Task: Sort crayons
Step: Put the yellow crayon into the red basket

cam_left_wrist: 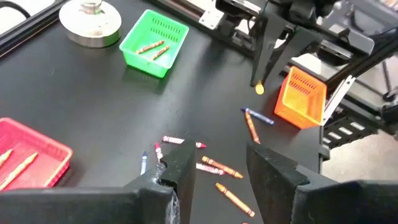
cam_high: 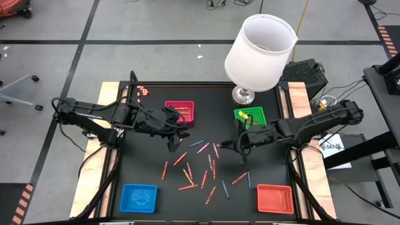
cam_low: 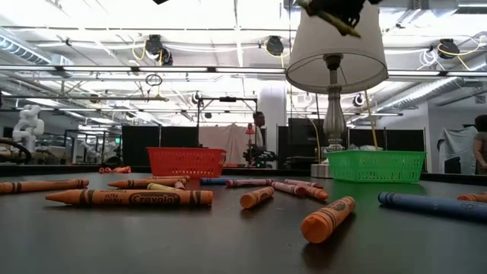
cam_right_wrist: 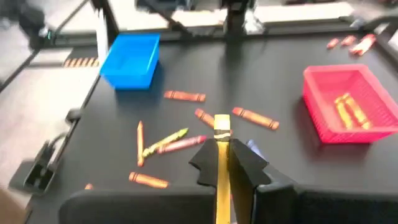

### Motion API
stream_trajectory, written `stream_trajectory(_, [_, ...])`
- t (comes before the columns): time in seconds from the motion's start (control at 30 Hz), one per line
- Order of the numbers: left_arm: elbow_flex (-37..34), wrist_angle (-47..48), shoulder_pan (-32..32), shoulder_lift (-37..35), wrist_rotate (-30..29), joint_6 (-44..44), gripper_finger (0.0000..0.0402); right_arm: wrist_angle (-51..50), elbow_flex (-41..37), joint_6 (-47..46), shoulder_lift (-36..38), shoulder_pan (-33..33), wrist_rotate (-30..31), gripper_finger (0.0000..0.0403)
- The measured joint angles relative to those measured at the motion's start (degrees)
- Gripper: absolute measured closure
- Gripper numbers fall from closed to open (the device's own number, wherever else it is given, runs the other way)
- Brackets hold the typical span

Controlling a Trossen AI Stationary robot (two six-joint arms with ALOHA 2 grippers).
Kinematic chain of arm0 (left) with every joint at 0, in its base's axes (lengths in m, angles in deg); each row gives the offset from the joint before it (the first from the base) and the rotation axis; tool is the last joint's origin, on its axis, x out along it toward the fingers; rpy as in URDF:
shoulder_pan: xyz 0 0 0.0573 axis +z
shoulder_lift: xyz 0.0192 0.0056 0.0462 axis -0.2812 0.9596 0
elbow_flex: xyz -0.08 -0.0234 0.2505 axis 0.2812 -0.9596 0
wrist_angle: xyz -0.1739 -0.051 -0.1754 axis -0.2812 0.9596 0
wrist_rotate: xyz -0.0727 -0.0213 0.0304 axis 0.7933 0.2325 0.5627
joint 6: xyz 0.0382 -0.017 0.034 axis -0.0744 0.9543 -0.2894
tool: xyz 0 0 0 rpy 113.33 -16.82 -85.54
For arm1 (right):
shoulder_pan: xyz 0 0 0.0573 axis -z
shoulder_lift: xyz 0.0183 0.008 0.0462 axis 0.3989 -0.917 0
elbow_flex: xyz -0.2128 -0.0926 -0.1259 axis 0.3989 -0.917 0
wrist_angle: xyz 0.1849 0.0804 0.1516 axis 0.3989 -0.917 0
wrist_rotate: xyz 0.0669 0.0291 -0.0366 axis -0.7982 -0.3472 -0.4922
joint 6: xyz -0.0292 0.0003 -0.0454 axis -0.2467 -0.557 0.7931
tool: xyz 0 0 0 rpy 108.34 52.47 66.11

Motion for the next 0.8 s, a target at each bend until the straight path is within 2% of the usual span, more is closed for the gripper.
stream_trajectory(0.4, [0.0, -5.9, 0.0, 0.0, 0.3, -0.6, 0.0261, 15.3, 0.0, 0.4, 2.0, 2.9, 0.3, 0.0401])
stream_trajectory(0.6, [0.0, -8.7, 0.0, 0.0, 4.7, -4.1, 0.0261, 23.4, 0.0, 0.7, 2.0, 4.5, 0.3, 0.0401])
stream_trajectory(0.8, [0.0, -9.2, 0.0, 0.0, 5.1, -4.5, 0.0261, 31.1, 0.0, 0.7, 2.0, 5.6, 0.3, 0.0401])
